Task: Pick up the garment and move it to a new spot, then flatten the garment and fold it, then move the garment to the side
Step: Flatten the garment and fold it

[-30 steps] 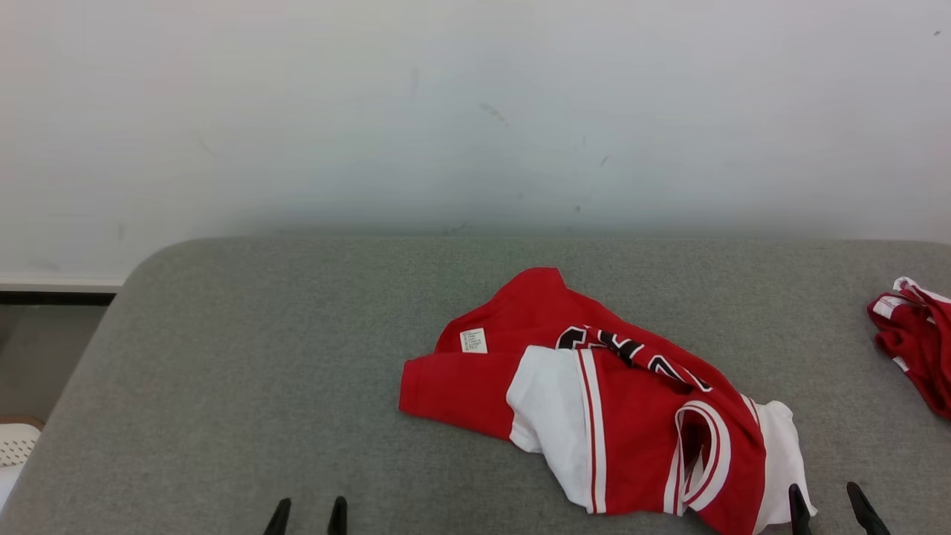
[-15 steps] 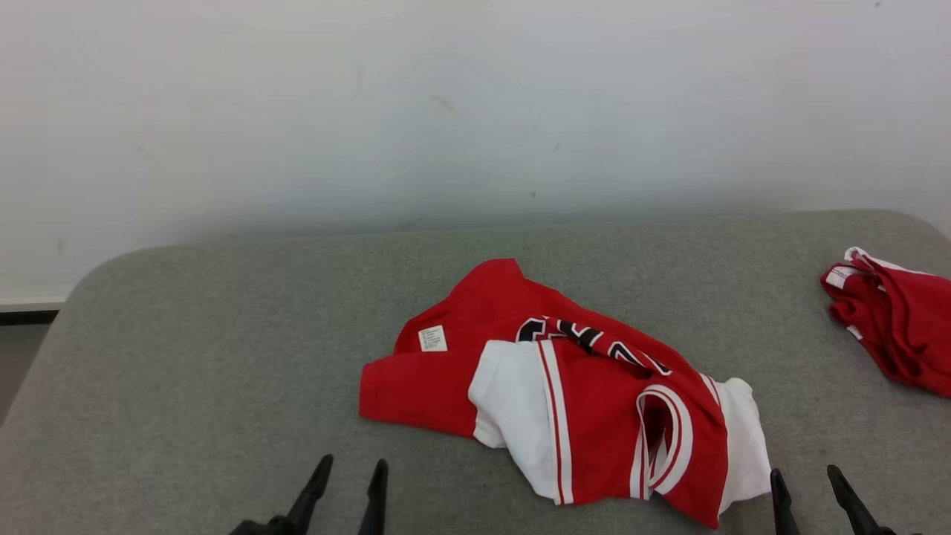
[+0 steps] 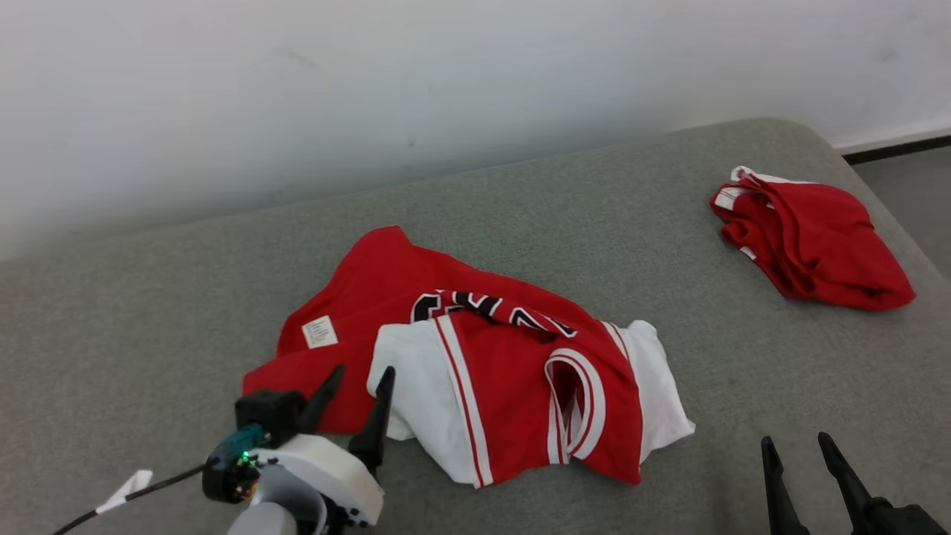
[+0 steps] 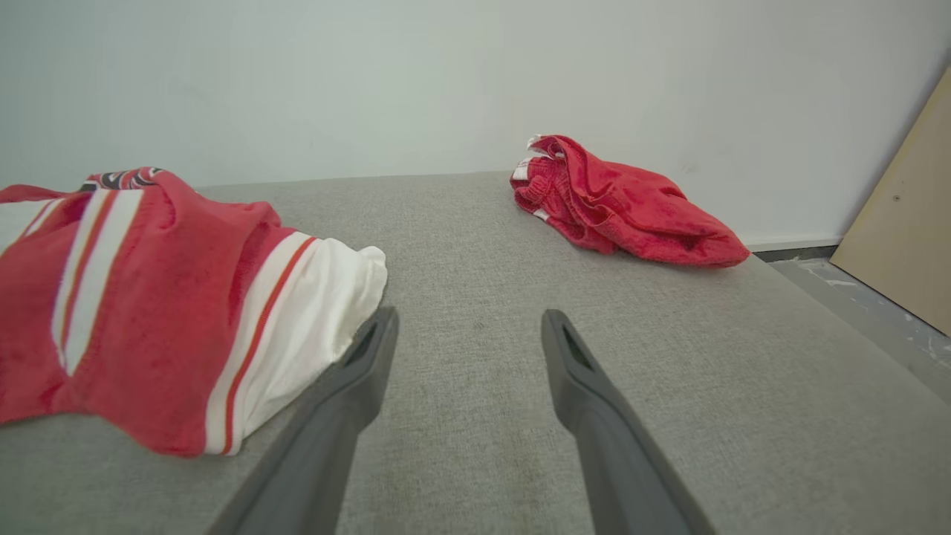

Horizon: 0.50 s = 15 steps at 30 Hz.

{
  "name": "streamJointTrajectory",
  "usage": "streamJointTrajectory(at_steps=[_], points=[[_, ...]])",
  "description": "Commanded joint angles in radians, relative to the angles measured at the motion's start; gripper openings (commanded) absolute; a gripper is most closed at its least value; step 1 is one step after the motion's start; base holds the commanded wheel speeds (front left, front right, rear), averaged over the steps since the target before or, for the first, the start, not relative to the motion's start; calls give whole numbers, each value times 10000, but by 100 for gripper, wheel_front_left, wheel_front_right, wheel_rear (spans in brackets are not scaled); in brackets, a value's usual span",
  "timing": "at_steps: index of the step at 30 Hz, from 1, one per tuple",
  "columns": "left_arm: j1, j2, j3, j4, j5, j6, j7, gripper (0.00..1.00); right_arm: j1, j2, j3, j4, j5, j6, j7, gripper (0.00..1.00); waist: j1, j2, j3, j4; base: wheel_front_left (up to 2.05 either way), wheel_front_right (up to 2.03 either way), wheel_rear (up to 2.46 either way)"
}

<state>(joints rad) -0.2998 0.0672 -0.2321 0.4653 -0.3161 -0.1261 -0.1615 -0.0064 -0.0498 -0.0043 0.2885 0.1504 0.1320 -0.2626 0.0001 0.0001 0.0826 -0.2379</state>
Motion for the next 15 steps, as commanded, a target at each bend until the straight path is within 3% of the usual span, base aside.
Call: streamJointTrajectory(at_steps=[1,15], points=[[-281,267,76,379,-102,-22,37,100,-115,-19,-65,-19,55,-30,-23,100,-1,-1,408,-574,0,0,0],[-881,522,-187,1967,-1266,-52,-126,100,-238,-24,-147,-11,46,-30,-24,100,-1,-1,501,-787,0,0,0]])
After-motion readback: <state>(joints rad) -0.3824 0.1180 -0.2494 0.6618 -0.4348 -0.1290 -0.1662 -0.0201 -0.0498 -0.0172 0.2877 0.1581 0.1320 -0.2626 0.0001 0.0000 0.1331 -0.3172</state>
